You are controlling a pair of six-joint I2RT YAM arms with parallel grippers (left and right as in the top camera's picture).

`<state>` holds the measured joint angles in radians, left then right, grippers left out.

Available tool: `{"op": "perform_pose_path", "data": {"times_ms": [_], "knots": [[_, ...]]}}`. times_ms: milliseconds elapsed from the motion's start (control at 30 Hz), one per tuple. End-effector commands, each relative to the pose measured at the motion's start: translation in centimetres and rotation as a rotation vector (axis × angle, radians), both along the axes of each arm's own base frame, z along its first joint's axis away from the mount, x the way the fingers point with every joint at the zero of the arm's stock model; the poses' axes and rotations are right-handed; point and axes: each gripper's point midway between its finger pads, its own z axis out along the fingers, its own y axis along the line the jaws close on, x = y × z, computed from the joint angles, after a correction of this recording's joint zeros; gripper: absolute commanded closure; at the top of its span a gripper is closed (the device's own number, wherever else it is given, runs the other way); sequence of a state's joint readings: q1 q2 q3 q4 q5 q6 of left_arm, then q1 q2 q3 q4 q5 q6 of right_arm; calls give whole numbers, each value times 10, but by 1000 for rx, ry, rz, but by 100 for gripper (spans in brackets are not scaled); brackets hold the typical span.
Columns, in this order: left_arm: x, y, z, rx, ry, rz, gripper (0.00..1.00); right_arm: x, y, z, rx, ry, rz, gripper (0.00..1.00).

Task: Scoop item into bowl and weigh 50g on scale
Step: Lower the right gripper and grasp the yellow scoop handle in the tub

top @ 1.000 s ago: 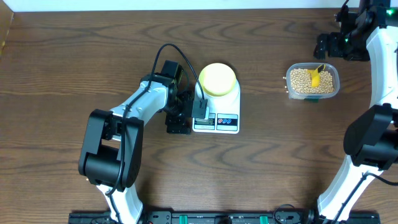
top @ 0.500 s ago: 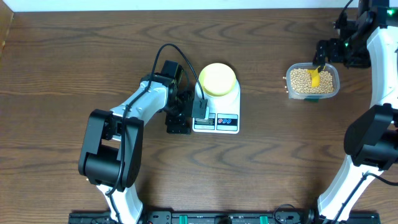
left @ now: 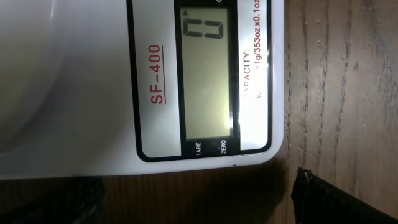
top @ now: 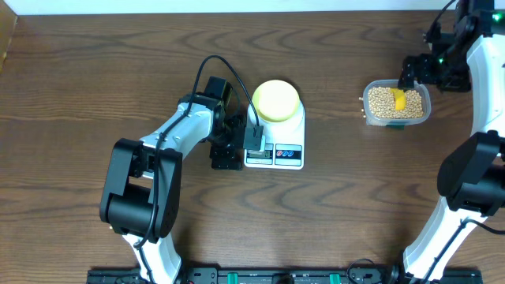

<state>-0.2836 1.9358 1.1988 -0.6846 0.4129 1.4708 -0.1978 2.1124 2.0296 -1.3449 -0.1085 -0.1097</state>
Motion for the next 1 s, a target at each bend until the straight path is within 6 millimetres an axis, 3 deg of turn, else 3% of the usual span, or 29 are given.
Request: {"op": "perform_pose_path", "data": {"times_ms": [0, 100, 233, 400, 467, 633, 833, 967], "knots": [[-9, -4, -5, -11, 29, -23, 2, -2, 3, -8, 6, 17, 8, 6], [-9, -4, -5, -11, 29, -23, 2, -2, 6, -8, 6, 17, 15, 11], [-9, -4, -5, -11, 29, -23, 2, 0, 14, -8, 4, 16, 35, 30], [-9, -4, -5, -11, 29, -23, 2, 6, 26, -9, -6, 0, 64, 38], [-9, -4, -5, -11, 29, -23, 2, 6, 30, -10, -6, 1, 75, 49], [-9, -4, -5, -11, 29, -23, 2, 6, 36, -13, -4, 11, 87, 65], [-9, -4, -5, -11, 29, -23, 2, 3, 36, -32, -1, 29, 86, 67], [-9, -4, -5, -11, 29, -23, 2, -1, 36, -41, 2, 43, 84, 84]]}}
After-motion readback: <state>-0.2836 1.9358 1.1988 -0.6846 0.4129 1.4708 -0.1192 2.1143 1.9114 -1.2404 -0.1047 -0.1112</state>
